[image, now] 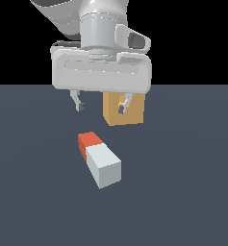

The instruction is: Insert the peg into the horizontal hole in a box.

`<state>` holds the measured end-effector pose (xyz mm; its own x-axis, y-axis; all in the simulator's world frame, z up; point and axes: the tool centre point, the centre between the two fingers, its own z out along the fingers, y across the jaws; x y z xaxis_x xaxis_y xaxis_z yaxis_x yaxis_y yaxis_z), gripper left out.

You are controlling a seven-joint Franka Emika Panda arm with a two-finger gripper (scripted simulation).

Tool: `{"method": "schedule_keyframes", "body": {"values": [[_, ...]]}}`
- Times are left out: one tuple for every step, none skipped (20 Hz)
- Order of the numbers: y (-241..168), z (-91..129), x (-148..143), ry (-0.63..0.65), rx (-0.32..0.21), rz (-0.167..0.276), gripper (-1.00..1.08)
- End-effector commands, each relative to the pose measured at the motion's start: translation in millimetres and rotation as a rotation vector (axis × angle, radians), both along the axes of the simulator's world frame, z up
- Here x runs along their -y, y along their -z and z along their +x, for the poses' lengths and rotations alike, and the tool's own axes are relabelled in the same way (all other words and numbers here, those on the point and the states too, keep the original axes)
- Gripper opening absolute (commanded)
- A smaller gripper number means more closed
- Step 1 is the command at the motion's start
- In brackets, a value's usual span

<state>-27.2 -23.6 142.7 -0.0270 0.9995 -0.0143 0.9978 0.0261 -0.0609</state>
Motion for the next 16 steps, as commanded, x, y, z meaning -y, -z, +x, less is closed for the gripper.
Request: {"method": "schedule_keyframes", "body": {"values": [[5,-1,3,-0.030,0.003,0.002,1.00],[7,-1,4,-0.045,0.005,0.003,1.00],[9,-1,6,-0.061,0.007,0.004,1.00],[12,-2,8,-0.078,0.009,0.005,1.00],[14,-2,9,-0.096,0.012,0.006,1.00],[17,-2,11,-0.116,0.014,0.007,1.00],[20,-2,13,-0.136,0.017,0.008,1.00],[24,-3,15,-0.158,0.019,0.010,1.00],[27,-3,17,-0.181,0.022,0.011,1.00],[30,-3,20,-0.203,0.025,0.013,1.00],[34,-3,22,-0.226,0.028,0.014,1.00],[37,-2,24,-0.248,0.031,0.015,1.00],[40,-2,26,-0.269,0.033,0.017,1.00],[43,-2,28,-0.289,0.036,0.018,1.00],[46,-2,30,-0.308,0.038,0.019,1.00],[49,-1,31,-0.326,0.040,0.021,1.00]]}}
